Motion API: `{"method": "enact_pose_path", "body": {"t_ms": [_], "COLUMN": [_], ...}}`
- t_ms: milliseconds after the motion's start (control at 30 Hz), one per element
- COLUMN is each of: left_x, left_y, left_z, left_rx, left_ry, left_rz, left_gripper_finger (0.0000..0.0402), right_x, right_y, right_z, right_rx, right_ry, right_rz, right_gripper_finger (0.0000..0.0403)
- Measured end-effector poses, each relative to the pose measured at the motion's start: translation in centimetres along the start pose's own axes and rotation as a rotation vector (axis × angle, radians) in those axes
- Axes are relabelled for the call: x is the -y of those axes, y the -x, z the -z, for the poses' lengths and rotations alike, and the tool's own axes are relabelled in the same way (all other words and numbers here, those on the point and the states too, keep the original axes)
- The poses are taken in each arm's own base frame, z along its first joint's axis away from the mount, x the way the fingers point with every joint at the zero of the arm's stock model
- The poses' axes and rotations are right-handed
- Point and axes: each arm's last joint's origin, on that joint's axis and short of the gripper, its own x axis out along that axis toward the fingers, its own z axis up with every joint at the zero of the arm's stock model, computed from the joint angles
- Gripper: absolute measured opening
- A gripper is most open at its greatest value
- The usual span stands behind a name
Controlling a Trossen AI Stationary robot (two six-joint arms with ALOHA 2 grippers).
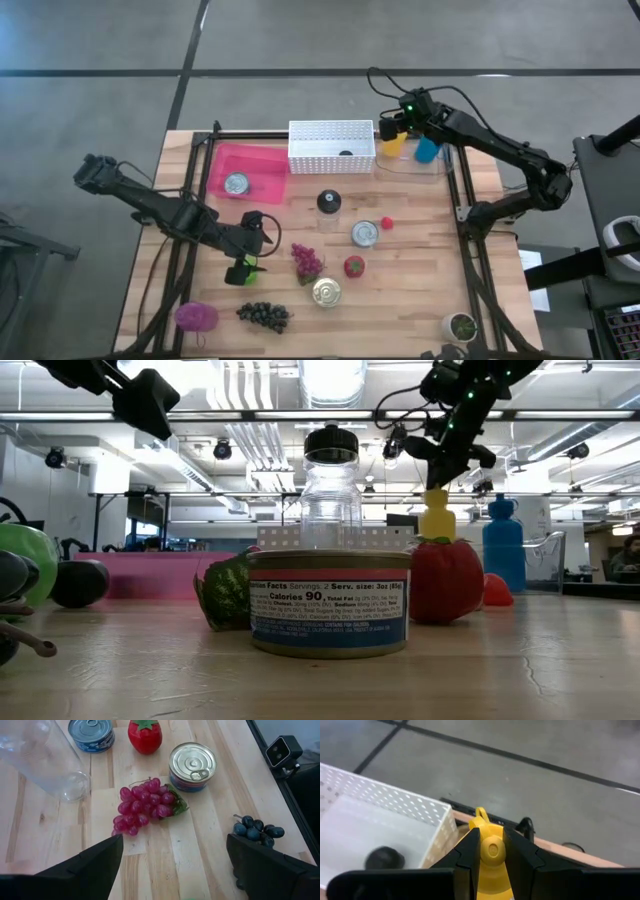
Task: Pick & Place Food Item
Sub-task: Put the yellow water bottle into the transparent bin, then put the red strawberry into the white bin
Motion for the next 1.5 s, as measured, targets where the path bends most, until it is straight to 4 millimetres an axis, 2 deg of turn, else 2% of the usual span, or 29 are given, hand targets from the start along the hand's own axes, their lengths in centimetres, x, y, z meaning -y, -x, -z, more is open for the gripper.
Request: {"method": "enact_pose_path", "body": {"t_ms": [267,600,1033,1267,1500], "left_x": [0.0,0.0,0.0,0.0,0.0], "left_y": [0.0,0.0,0.0,0.0,0.0], "left_z": [0.0,0.0,-0.1,-0.1,-0.1], "left_rx": [0.000,0.004,0.007,0.007,0.007], "left_ry": [0.002,0.003,0.003,0.003,0.003], "left_rz": [0.000,0.001,0.002,0.002,0.002], "left_gripper_finger": [0.0367,0.0359,0.0363,0.0357,0.0360], "right_x": [0.7,1.2,1.3,1.2,1.1], "right_y": [-1.2,-0.5,-0.5,0.4,3.0], "right_z": [1.8,2.3,2.5,1.2,-1.3], "right_rx": [-0.025,-0.014,-0.020,0.015,-0.005], "right_ry": [-0.018,-0.022,-0.022,-0.037,-0.039], "right_rz": [0.018,0.008,0.012,-0.001,-0.063], "right_gripper_finger": [0.0066,0.0068,0.0149,0.0193,0.0212]}}
